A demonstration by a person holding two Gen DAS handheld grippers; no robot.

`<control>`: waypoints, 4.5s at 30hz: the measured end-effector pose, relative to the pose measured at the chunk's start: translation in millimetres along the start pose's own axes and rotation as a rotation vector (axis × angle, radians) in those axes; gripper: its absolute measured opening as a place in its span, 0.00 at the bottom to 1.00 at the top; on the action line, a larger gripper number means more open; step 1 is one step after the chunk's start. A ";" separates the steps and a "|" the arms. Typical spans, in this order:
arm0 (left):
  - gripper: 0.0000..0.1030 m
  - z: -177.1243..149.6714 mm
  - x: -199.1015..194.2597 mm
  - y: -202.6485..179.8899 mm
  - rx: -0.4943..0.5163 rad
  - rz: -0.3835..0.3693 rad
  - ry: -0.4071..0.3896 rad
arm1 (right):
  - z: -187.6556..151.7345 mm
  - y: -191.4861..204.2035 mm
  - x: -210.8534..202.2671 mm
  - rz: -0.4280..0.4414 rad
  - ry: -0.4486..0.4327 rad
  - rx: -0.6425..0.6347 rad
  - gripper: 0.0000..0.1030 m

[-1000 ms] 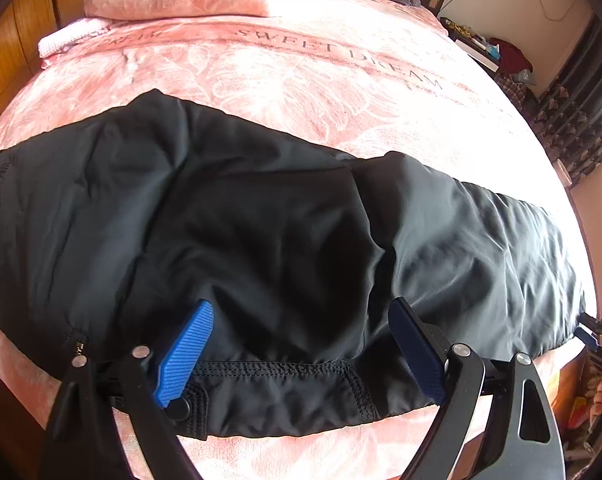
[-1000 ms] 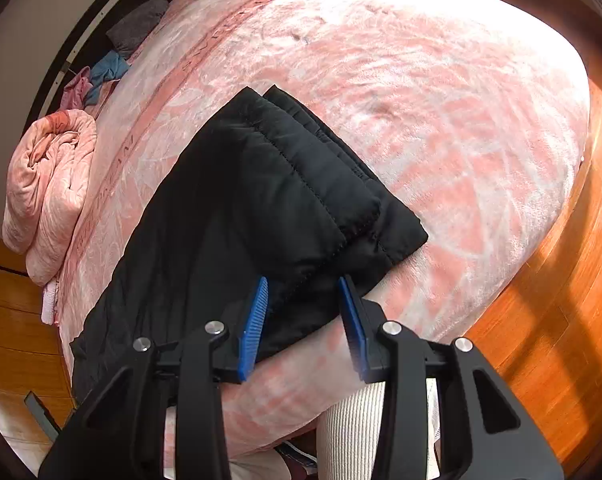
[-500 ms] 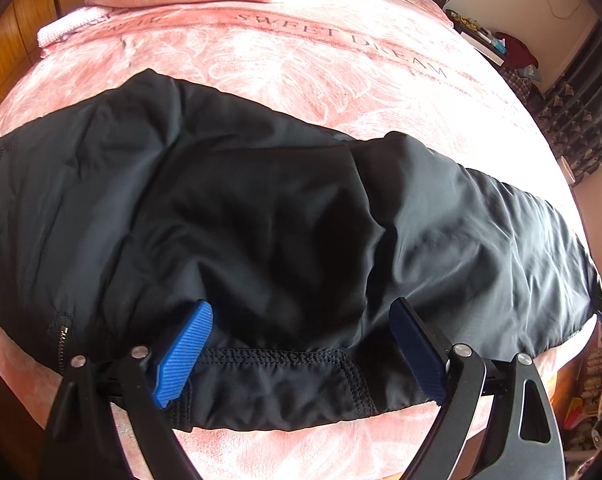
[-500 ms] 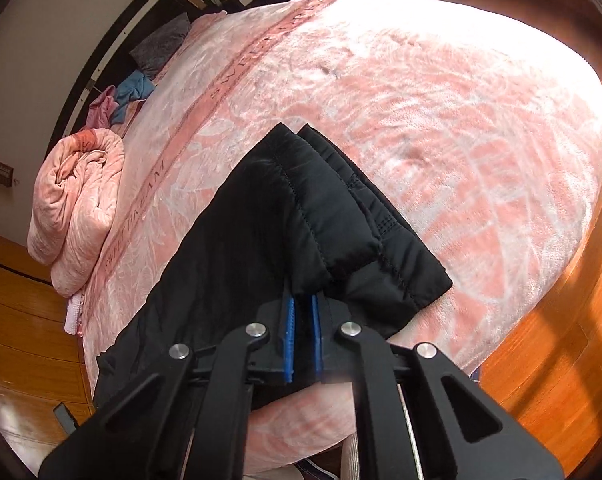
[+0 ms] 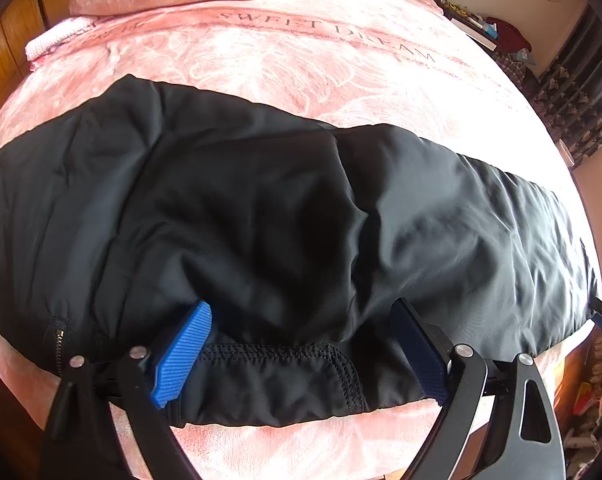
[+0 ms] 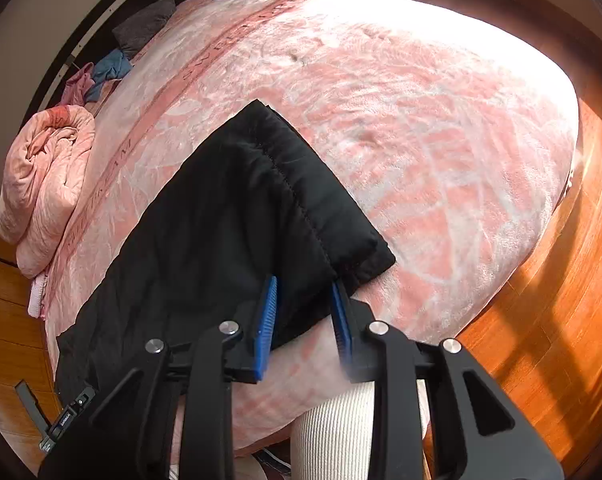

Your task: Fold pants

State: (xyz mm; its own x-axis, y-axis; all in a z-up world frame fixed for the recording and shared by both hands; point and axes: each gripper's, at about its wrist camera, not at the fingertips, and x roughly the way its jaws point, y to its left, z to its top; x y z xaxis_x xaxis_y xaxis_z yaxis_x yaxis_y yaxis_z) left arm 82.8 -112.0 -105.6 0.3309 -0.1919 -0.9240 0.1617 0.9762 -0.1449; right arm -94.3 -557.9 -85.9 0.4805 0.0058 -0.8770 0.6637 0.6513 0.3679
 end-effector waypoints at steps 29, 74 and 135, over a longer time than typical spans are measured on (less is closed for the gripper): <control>0.90 -4.7 35.9 -92.2 0.114 -0.029 0.072 | 0.8 -15.8 36.5 0.076 0.048 0.082 0.57; 0.96 6.8 6.1 2.9 -0.056 0.045 0.000 | -1.0 153.5 -69.2 0.178 -0.263 -0.437 0.11; 0.96 2.1 1.6 80.1 -0.106 0.121 0.000 | -180.3 318.5 44.0 0.304 0.176 -0.928 0.07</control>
State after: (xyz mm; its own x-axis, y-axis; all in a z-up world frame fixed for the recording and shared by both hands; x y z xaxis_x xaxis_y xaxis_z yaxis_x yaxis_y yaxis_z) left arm 98.2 -34.3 -118.0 0.3417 -0.0723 -0.9370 0.0217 0.9974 -0.0690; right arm 34.9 -213.4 -63.0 0.4141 0.3345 -0.8465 -0.2213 0.9391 0.2628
